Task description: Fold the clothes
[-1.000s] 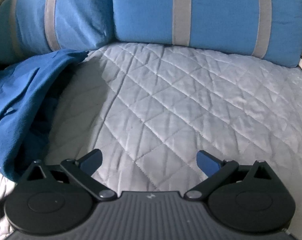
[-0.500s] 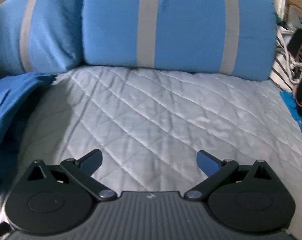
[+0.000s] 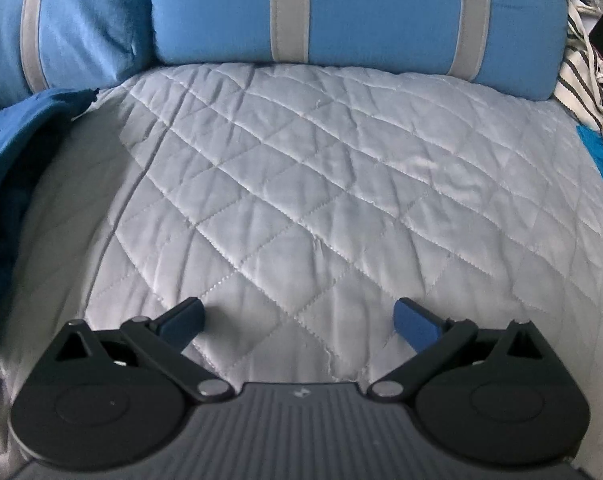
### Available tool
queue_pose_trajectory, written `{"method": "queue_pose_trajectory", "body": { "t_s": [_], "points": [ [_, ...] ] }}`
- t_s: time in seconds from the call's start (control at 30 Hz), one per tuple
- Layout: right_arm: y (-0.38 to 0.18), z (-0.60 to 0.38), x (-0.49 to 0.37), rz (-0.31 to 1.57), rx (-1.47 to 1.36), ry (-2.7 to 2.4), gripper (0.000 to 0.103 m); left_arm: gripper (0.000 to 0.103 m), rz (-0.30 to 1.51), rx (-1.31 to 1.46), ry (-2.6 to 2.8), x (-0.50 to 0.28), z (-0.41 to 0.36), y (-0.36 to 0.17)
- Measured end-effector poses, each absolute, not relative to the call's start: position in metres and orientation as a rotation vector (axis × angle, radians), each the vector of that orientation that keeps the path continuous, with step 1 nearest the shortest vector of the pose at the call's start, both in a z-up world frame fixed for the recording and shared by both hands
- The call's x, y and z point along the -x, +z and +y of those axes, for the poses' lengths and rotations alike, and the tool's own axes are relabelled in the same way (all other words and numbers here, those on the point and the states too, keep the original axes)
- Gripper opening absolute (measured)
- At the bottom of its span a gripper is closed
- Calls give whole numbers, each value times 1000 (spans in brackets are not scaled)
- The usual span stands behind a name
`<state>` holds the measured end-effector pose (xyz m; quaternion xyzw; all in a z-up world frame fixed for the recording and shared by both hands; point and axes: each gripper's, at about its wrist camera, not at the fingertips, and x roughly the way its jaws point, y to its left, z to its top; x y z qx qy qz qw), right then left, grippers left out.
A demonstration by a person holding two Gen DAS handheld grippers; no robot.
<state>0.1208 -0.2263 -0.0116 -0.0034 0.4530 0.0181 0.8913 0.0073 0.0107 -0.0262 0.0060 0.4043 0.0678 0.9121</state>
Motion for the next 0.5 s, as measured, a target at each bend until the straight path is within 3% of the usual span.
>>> {"method": "queue_pose_trajectory", "body": {
  "t_s": [0.5],
  "points": [
    [-16,-221,-115,880,17,8,103,103,834,3,132,-5,14,-27]
  ]
}}
